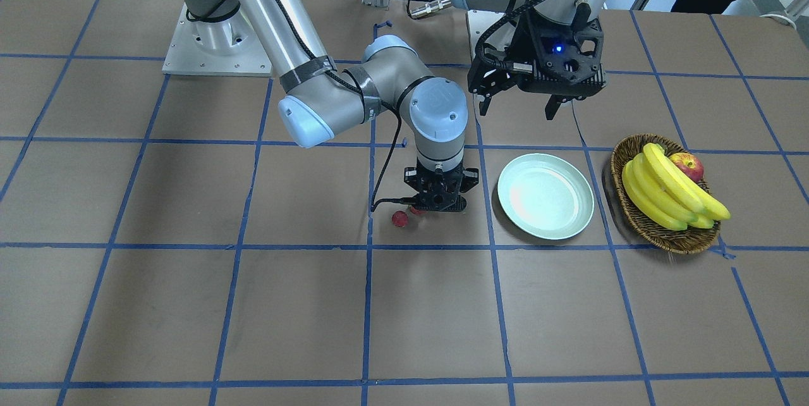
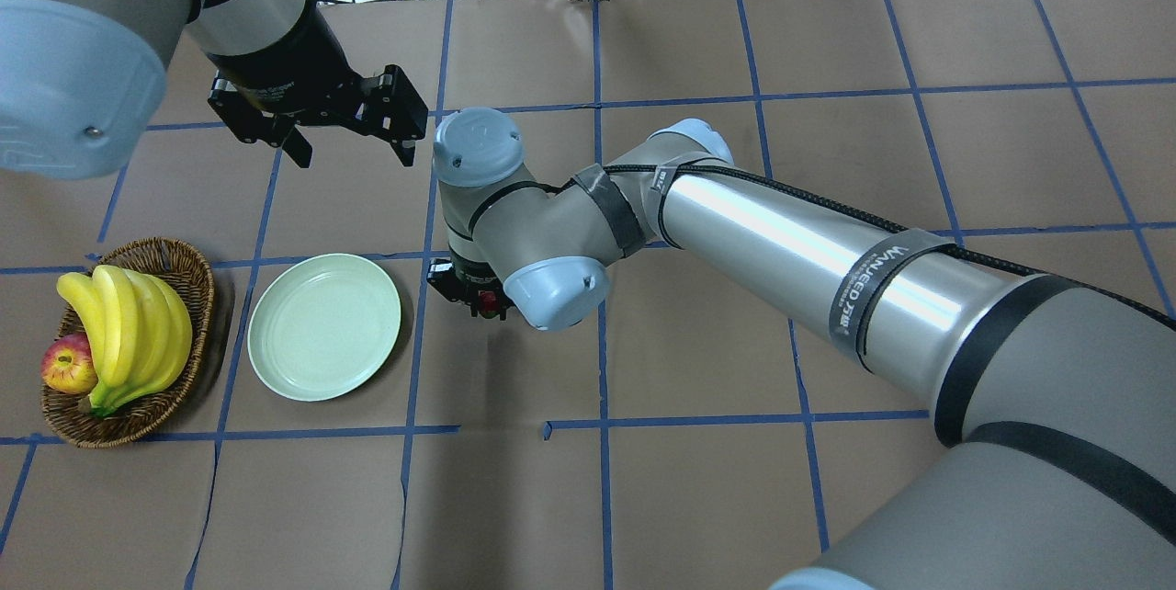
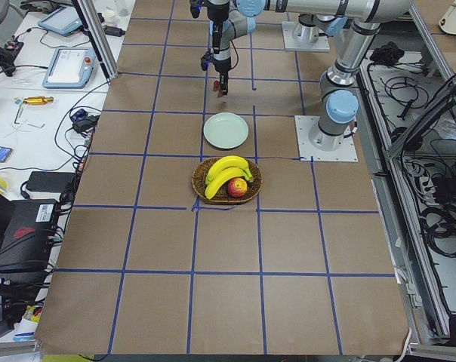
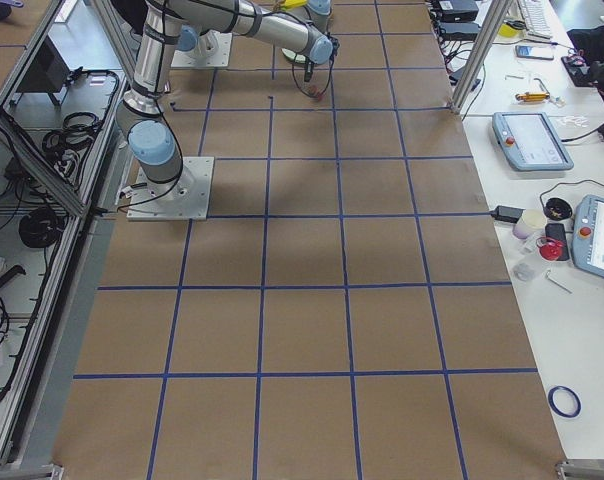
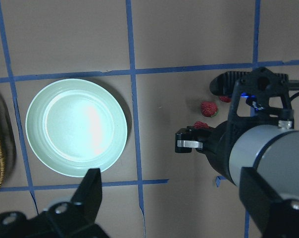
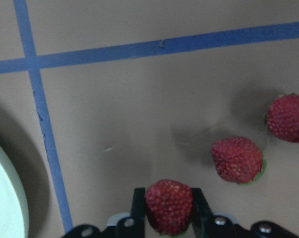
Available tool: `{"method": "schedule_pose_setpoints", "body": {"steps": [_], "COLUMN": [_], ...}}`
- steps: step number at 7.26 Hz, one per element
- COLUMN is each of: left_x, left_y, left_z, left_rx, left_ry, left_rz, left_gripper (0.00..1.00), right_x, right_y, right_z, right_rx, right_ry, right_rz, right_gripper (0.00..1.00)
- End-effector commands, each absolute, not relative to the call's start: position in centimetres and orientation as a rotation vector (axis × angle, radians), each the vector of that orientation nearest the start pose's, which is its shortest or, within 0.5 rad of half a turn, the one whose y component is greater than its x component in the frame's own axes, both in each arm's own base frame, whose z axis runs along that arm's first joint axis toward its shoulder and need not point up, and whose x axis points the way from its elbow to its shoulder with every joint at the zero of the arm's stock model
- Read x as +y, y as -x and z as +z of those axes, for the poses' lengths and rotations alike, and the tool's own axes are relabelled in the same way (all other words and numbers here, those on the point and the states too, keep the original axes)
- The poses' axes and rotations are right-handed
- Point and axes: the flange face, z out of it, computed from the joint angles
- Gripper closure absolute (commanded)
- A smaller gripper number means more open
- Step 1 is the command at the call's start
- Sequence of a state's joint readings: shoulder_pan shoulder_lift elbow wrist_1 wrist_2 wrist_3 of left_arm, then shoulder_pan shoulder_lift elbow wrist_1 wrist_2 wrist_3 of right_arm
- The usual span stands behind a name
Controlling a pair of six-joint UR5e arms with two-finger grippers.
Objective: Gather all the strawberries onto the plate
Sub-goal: 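Carry the strawberry and set it beside the other two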
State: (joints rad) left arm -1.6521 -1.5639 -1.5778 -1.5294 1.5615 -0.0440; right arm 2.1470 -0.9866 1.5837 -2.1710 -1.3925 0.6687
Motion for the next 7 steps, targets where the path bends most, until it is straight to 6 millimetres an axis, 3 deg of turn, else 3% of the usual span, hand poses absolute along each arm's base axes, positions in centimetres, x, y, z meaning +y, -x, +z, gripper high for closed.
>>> {"method": "schedule_pose_setpoints", "body": {"steps": [1, 2, 5, 7], "left_x": [-48.1, -48.1, -47.9, -48.2], "left_y": [17.3, 17.3, 17.2, 16.2], "left_z": [49.3, 49.3, 49.5, 49.7], "left_rx": [3.149, 3.149, 3.146, 3.149], "left_ry": [-0.058, -0.058, -0.058, -0.027], "left_rz": [-0.067, -0.067, -0.074, -0.079], "left_gripper": [0.0, 0.0, 0.0, 0.0], "right_x": [-47.0, -47.0, -47.0, -47.0], "right_y": [-48.6, -48.6, -48.2, -46.0], "right_z": [19.1, 19.5, 20.4, 24.4], "right_rx": [2.992, 2.987, 2.994, 3.002], "right_ry": [-0.139, -0.14, -0.137, -0.17], "right_rz": [0.165, 0.159, 0.14, 0.136], "right_gripper": [0.57, 0.01, 0.0, 0.0]}}
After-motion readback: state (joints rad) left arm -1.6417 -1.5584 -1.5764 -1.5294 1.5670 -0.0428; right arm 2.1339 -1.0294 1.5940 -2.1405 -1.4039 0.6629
